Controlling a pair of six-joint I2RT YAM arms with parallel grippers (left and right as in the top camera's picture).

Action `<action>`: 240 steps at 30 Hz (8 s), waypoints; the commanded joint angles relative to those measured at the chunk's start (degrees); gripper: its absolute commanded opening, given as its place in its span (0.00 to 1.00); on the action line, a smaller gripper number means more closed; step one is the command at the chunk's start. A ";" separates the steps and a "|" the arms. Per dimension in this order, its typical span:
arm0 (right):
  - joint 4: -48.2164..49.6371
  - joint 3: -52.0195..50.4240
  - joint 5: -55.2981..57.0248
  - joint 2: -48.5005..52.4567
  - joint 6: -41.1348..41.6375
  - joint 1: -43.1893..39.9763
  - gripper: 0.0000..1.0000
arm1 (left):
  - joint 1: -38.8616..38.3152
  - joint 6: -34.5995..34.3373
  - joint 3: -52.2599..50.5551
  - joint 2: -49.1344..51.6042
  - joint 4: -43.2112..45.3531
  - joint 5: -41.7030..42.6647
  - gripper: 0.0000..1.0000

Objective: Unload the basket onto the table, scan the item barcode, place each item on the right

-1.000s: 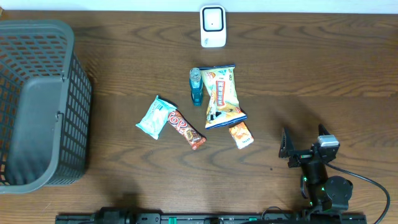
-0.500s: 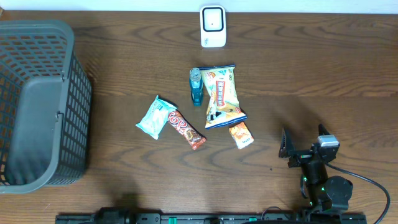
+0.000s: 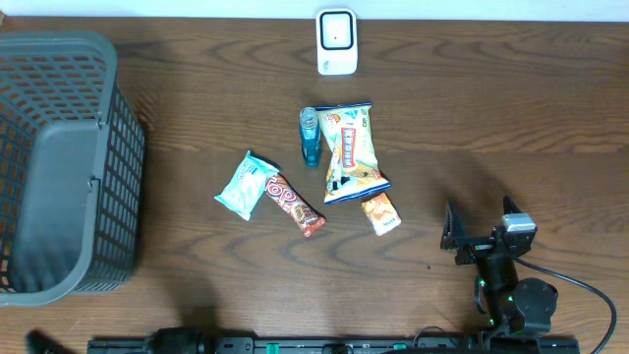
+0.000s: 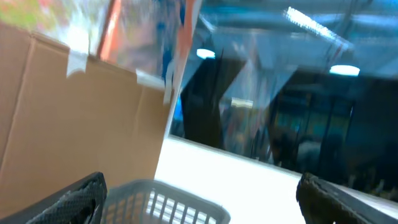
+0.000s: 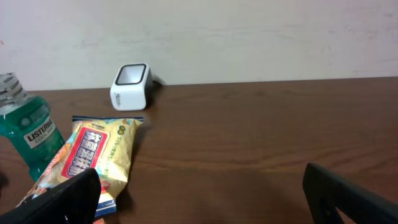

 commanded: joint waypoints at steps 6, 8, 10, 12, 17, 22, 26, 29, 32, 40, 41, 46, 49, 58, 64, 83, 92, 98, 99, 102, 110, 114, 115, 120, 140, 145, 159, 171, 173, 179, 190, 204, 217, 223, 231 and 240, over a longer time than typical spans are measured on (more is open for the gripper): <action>-0.24 -0.09 -0.33 -0.09 -0.50 0.28 0.99 | 0.20 -0.09 -7.52 -0.04 -0.09 -0.52 0.97; -0.24 -0.09 -0.33 -0.09 -0.50 0.28 0.99 | 0.20 -0.11 -10.58 -0.07 -0.63 -0.52 0.97; -0.24 -0.09 -0.33 -0.09 -0.50 0.28 0.99 | 0.20 -0.13 -13.53 -0.07 -0.61 -0.52 0.97; -0.24 -0.09 -0.33 -0.09 -0.50 0.28 0.99 | 0.13 -0.39 -17.20 -0.07 -0.52 -0.28 0.97; -0.24 -0.09 -0.33 -0.09 -0.50 0.28 0.99 | 0.09 -7.85 -25.44 -0.07 1.97 -0.28 0.97; -0.24 -0.09 -0.33 -0.09 -0.50 0.28 0.99 | 0.09 -12.55 -32.85 -0.07 3.65 -0.26 0.97; -0.24 -0.09 -0.33 -0.09 -0.50 0.28 0.99 | 0.09 -14.25 -36.48 -0.07 3.48 -0.26 0.97; -0.24 -0.09 -0.33 -0.09 -0.50 0.28 0.99 | 0.09 -14.27 -37.68 -0.07 3.48 -0.26 0.97; -0.24 -0.09 -0.33 -0.09 -0.50 0.28 0.99 | 0.09 -14.25 -37.79 -0.07 3.43 -0.28 0.97; -0.24 -0.09 -0.33 -0.09 -0.50 0.28 0.99 | 0.09 -14.25 -37.79 -0.07 2.71 -0.31 0.97; -0.24 -0.09 -0.33 -0.09 -0.50 0.28 0.99 | 0.09 -14.25 -37.79 -0.07 2.34 -0.28 0.97; -0.24 -0.09 -0.33 -0.09 -0.50 0.28 0.99 | 0.09 -14.23 -37.79 -0.07 -2.45 -0.31 0.97; -0.24 -0.09 -0.33 -0.09 -0.50 0.28 0.99 | 0.09 -14.23 -37.79 -0.07 -7.67 -0.31 0.97; -0.24 -0.09 -0.33 -0.09 -0.50 0.28 0.99 | 0.09 -14.23 -37.81 -0.04 -25.57 -0.31 0.97; -0.24 -0.09 -0.33 -0.09 -0.50 0.28 0.99 | 0.09 -14.25 -37.81 -0.02 -25.57 -0.31 0.97; -0.24 -0.09 -0.33 -0.09 -0.50 0.28 0.99 | 0.09 -14.25 -37.81 -0.02 -25.59 -0.31 0.97; -0.24 -0.09 -0.33 -0.09 -0.50 0.28 0.99 | 0.09 -14.25 -37.81 -0.02 -25.57 -0.31 0.97; -0.24 -0.09 -0.33 -0.09 -0.50 0.28 0.99 | 0.09 -14.25 -37.81 -0.02 -25.57 -0.31 0.97; -0.24 -0.09 -0.33 -0.09 -0.50 0.28 0.99 | 0.09 -14.25 -37.81 -0.02 -25.57 -0.31 0.97; -0.24 -0.09 -0.33 -0.09 -0.50 0.28 0.99 | 0.09 -14.25 -37.81 -0.02 -25.57 -0.31 0.97; -0.20 -0.09 -0.37 -0.09 -0.31 0.31 0.99 | 0.09 -14.25 -37.81 -0.02 -25.57 -0.31 0.98; 13.00 -0.09 -13.79 -0.09 5.60 0.31 0.99 | 0.09 -14.25 -37.81 -0.02 -25.59 -0.31 0.97; 16.50 -0.09 -16.35 -0.09 5.97 0.31 0.99 | 0.09 -14.25 -37.81 -0.02 -25.57 -0.31 0.97; 18.40 3.45 -15.80 1.62 11.58 0.31 0.99 | 0.09 -14.25 -37.81 -0.02 -25.57 -0.31 0.97; -27.15 56.24 -34.34 57.59 9.70 1.27 0.99 | 0.09 -14.25 -37.81 -0.02 -25.57 -0.31 0.98; -25.14 56.08 -40.00 64.06 10.40 1.49 0.97 | 0.09 -14.25 -37.81 -0.02 -25.57 -0.31 0.97; -43.06 76.89 -2.82 76.91 10.67 19.58 0.99 | 0.09 -14.25 -37.81 -0.02 -25.59 -0.31 0.97; -52.09 80.61 2.67 79.10 13.18 20.24 0.97 | 0.09 -14.25 -37.81 -0.02 -25.57 -0.31 0.97; -52.81 80.61 5.18 79.12 13.73 20.46 0.97 | 0.09 -14.25 -37.81 -0.02 -25.57 -0.31 0.97; -53.00 80.59 12.13 79.49 13.70 23.08 0.99 | 0.09 -14.25 -37.81 -0.02 -25.57 -0.31 0.97; -61.22 82.40 5.90 79.62 13.66 23.50 0.99 | 0.09 -14.25 -37.81 -0.02 -25.59 -0.31 0.97; -75.87 93.46 -11.87 79.73 9.35 23.47 0.99 | 0.09 -14.25 -37.81 -0.02 -25.57 -0.31 0.97; -69.35 92.80 -4.44 84.41 8.50 26.38 0.99 | 0.09 -14.25 -37.81 -0.02 -25.57 -0.31 0.97; -66.12 92.80 0.11 91.80 8.55 28.44 0.99 | 0.09 -14.25 -37.81 -0.02 -25.57 -0.31 0.97; -57.20 96.00 -0.04 93.53 16.72 29.27 0.99 | 0.09 -14.25 -37.81 -0.02 -25.57 -0.31 0.97; -62.20 114.03 0.74 106.79 16.83 31.82 0.99 | 0.09 -14.25 -37.81 -0.02 -25.57 -0.31 0.97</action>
